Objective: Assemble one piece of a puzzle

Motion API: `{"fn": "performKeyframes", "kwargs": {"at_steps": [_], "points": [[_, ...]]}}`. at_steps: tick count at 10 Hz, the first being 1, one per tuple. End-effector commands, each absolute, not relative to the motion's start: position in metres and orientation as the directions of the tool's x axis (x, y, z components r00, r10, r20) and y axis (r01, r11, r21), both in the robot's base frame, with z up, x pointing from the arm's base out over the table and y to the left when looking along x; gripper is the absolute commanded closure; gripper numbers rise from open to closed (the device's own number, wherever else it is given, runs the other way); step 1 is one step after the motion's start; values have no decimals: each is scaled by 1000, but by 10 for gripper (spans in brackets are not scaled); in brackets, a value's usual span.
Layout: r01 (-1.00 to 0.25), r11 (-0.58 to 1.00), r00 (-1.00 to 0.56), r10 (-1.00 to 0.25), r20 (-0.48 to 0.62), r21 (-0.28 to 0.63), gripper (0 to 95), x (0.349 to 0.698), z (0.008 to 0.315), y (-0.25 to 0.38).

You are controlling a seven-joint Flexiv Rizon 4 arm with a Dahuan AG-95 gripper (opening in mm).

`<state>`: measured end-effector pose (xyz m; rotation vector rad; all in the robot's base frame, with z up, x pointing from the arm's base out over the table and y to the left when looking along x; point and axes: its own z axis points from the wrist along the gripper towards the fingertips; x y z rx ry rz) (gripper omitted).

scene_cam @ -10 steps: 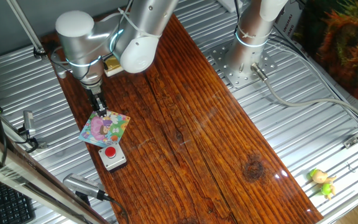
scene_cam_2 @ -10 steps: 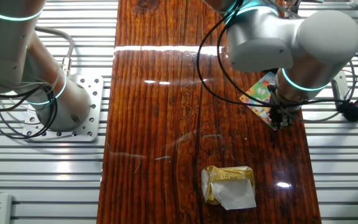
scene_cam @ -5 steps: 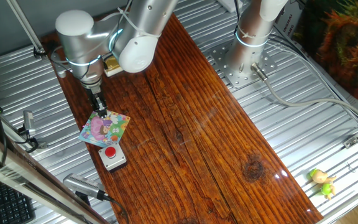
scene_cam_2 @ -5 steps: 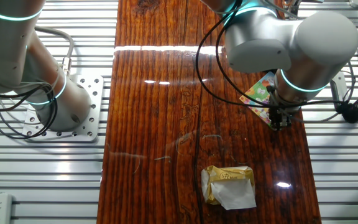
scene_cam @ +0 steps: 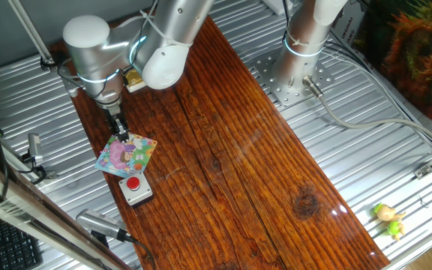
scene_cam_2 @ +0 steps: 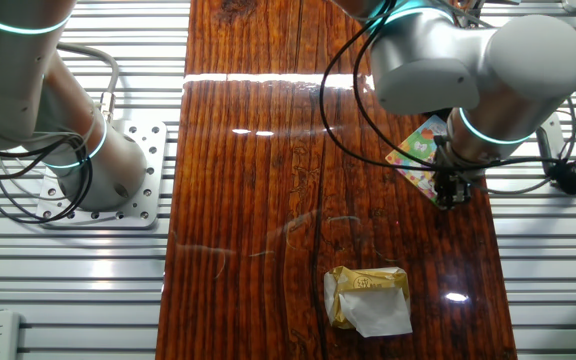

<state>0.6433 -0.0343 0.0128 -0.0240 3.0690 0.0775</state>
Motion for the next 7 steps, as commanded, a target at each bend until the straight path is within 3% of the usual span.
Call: {"fn": "performKeyframes", "kwargs": {"at_steps": [1, 7], "points": [[-18, 999, -998, -15, -65, 46, 570, 642, 14, -35], [-19, 999, -998, -16, -64, 41, 570, 642, 15, -35]]}}
